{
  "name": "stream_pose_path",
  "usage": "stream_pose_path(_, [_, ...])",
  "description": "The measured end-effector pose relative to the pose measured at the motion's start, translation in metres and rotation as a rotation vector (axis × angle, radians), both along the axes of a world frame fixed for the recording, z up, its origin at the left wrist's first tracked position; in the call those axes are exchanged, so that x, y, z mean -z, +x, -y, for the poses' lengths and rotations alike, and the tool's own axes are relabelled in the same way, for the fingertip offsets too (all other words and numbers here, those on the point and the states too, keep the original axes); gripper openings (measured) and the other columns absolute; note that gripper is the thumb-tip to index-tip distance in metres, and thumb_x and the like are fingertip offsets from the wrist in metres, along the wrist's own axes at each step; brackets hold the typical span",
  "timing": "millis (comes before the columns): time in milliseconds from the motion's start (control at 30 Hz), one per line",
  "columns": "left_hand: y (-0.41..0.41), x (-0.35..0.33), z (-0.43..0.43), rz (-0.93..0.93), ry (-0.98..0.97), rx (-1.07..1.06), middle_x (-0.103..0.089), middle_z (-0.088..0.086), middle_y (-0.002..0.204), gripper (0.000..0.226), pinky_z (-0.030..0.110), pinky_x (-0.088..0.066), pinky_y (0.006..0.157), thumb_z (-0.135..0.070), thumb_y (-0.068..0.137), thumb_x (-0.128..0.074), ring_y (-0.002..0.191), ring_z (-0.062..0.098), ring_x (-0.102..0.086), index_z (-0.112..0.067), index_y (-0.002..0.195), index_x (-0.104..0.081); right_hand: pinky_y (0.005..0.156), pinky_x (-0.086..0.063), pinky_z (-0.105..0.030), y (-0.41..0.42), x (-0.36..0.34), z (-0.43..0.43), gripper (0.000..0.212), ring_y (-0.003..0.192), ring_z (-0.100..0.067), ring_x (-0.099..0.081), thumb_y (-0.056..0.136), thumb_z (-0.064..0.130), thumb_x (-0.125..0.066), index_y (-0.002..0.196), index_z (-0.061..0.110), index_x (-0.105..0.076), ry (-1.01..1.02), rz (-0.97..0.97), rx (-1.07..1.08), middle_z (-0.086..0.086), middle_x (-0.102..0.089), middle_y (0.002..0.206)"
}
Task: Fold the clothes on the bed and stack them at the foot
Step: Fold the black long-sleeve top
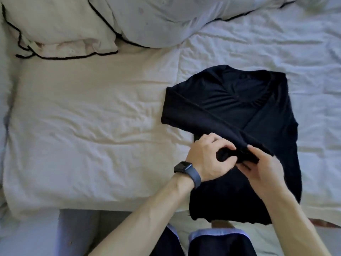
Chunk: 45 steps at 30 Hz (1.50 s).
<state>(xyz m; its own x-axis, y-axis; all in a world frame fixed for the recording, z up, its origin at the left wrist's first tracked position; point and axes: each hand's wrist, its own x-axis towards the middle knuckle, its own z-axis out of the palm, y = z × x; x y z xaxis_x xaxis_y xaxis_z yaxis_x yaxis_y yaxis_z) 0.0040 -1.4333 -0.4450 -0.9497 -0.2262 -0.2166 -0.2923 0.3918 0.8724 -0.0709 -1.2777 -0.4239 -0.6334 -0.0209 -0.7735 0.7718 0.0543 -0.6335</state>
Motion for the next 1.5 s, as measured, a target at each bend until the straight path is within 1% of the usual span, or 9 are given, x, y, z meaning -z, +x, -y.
stream_pose_path(167, [-0.008,0.052,-0.083,0.222,-0.382,0.044,-0.044,0.005,0.148,0.056,0.048,-0.035,0.113,-0.039,0.087,-0.063,0.139,0.028,-0.038,-0.024,0.140,-0.053,0.076,-0.054,-0.037,0.002,0.044,-0.165,0.013,0.096,-0.024,-0.071,0.098,0.013,-0.058,0.107,0.018,-0.067,0.155,0.174,0.301,-0.006,-0.073,0.110])
stream_pose_path(367, [-0.023,0.106,-0.122,0.600,-0.661,0.177,0.013,-0.003,0.166,0.086,0.068,-0.011,0.116,-0.045,0.091,-0.058,0.153,0.039,0.005,-0.046,0.156,-0.001,0.095,-0.056,-0.053,0.007,0.111,-0.279,0.011,0.104,-0.030,-0.069,0.094,0.026,-0.067,0.104,0.030,-0.066,0.453,0.177,0.056,0.004,-0.071,0.105])
stream_pose_path(500, [-0.035,0.107,-0.121,0.750,-0.693,0.240,0.010,-0.005,0.167,0.079,0.063,-0.013,0.119,-0.045,0.094,-0.053,0.153,0.036,0.004,-0.048,0.156,-0.004,0.095,-0.054,-0.055,0.001,0.130,-0.307,0.020,0.098,-0.030,-0.069,0.090,0.039,-0.071,0.103,0.027,-0.062,0.523,0.203,-0.161,-0.001,-0.071,0.102])
stream_pose_path(633, [-0.047,0.089,-0.110,0.628,-0.705,0.133,-0.015,0.004,0.165,0.072,0.045,-0.026,0.119,-0.028,0.089,-0.059,0.146,0.032,-0.027,-0.036,0.154,-0.029,0.092,-0.046,-0.044,-0.009,0.114,-0.300,0.044,0.106,-0.030,-0.055,0.083,0.030,-0.071,0.121,0.015,-0.052,0.698,0.118,-0.271,-0.011,-0.059,0.123])
stream_pose_path(767, [-0.054,0.084,-0.087,0.545,-0.747,-0.107,-0.026,0.008,0.159,0.069,0.045,-0.032,0.116,-0.014,0.082,-0.062,0.139,0.034,-0.036,-0.024,0.147,-0.041,0.109,-0.033,-0.044,-0.024,0.094,-0.269,0.058,0.130,-0.030,-0.037,0.083,0.018,-0.067,0.137,0.012,-0.046,0.802,-0.129,-0.407,-0.012,-0.042,0.138])
stream_pose_path(933, [-0.069,0.094,-0.032,0.568,-0.762,-0.283,-0.030,0.010,0.153,0.072,0.048,-0.040,0.105,-0.018,0.083,-0.068,0.128,0.037,-0.044,-0.021,0.148,-0.036,0.104,-0.038,-0.030,-0.070,0.093,-0.164,0.054,0.126,-0.018,-0.047,0.090,0.028,-0.068,0.139,0.017,-0.049,0.628,-0.431,-0.600,0.001,-0.054,0.135])
stream_pose_path(1267, [-0.078,0.131,0.038,0.407,-0.500,-0.302,-0.069,-0.007,0.111,0.026,0.029,-0.043,0.067,-0.028,0.097,-0.050,0.107,0.021,-0.059,-0.032,0.121,-0.062,0.094,-0.044,-0.030,-0.190,0.121,0.091,0.074,0.127,-0.019,-0.054,0.091,0.059,-0.062,0.149,0.019,-0.040,0.441,-0.479,-0.964,0.003,-0.056,0.141])
stream_pose_path(1400, [-0.059,0.137,0.044,0.370,-0.239,-0.401,-0.071,-0.011,0.110,0.028,0.037,-0.056,0.080,-0.029,0.095,-0.056,0.104,0.016,-0.062,-0.036,0.122,-0.065,0.063,-0.042,-0.027,-0.213,0.135,0.143,0.053,0.085,-0.011,-0.060,0.085,0.070,-0.063,0.109,0.022,-0.057,0.568,-0.488,-1.114,0.010,-0.062,0.096])
stream_pose_path(1500, [-0.056,0.144,0.046,0.354,-0.078,-0.489,-0.070,-0.019,0.097,0.027,0.021,-0.054,0.076,-0.028,0.093,-0.061,0.094,0.007,-0.065,-0.037,0.117,-0.070,0.048,-0.035,-0.027,-0.224,0.141,0.168,0.045,0.061,-0.013,-0.050,0.087,0.059,-0.066,0.074,0.021,-0.047,0.623,-0.494,-1.092,0.007,-0.049,0.067])
